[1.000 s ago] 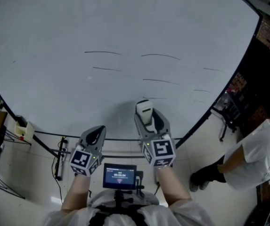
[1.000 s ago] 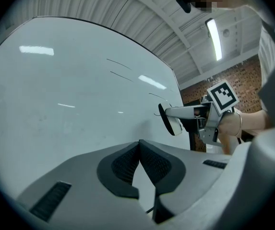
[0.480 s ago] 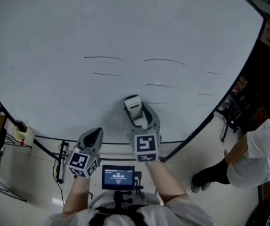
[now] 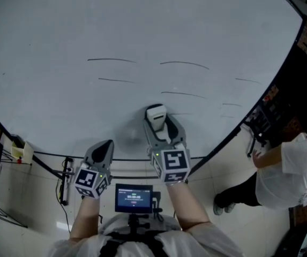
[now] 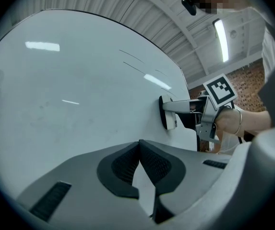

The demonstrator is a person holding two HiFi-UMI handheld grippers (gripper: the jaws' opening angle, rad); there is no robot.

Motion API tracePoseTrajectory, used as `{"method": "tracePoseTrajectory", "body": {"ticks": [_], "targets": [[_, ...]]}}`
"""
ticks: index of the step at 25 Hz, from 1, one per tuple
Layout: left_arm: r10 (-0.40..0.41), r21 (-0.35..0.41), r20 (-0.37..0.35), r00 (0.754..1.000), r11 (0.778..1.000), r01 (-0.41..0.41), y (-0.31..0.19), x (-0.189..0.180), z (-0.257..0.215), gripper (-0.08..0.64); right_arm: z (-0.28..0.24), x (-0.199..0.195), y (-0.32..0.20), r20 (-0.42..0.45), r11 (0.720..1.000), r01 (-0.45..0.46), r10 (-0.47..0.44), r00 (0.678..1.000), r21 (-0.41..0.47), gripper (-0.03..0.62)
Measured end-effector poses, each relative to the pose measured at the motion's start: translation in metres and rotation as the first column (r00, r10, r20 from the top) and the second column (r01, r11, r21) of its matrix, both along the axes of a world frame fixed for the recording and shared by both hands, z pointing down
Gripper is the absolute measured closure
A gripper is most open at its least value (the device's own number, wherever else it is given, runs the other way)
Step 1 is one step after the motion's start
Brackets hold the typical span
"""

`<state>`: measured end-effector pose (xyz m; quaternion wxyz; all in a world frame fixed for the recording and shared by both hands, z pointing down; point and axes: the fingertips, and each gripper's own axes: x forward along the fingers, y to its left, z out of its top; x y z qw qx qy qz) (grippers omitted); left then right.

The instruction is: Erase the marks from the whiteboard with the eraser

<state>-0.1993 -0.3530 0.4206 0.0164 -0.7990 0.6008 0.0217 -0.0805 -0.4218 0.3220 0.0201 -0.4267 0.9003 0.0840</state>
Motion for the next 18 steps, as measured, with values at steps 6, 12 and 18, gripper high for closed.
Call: {"method": "tracePoseTrajectory", "body": {"ticks": [6, 12, 18], "targets": [[0.023, 0.005, -0.002, 1.0, 1.0, -0.023, -0.007, 0.013, -0.001, 0.555, 0.001, 0.046, -0.016, 0.014, 0.995, -0.098, 0.098, 0.995, -0.007, 0.325], [0.042, 0.0, -0.002, 0.999, 0.999, -0.042, -0.011, 0.021, 0.0, 0.555, 0.005, 0.113, -0.038, 0.059, 0.969, -0.241, 0.243, 0.968, -0.05, 0.325], [0.055, 0.006, 0.004, 0.999, 0.998, -0.055, -0.012, 0.027, -0.003, 0.555, 0.008, 0.155, -0.05, 0.088, 0.945, -0.314, 0.323, 0.942, -0.094, 0.325]]}}
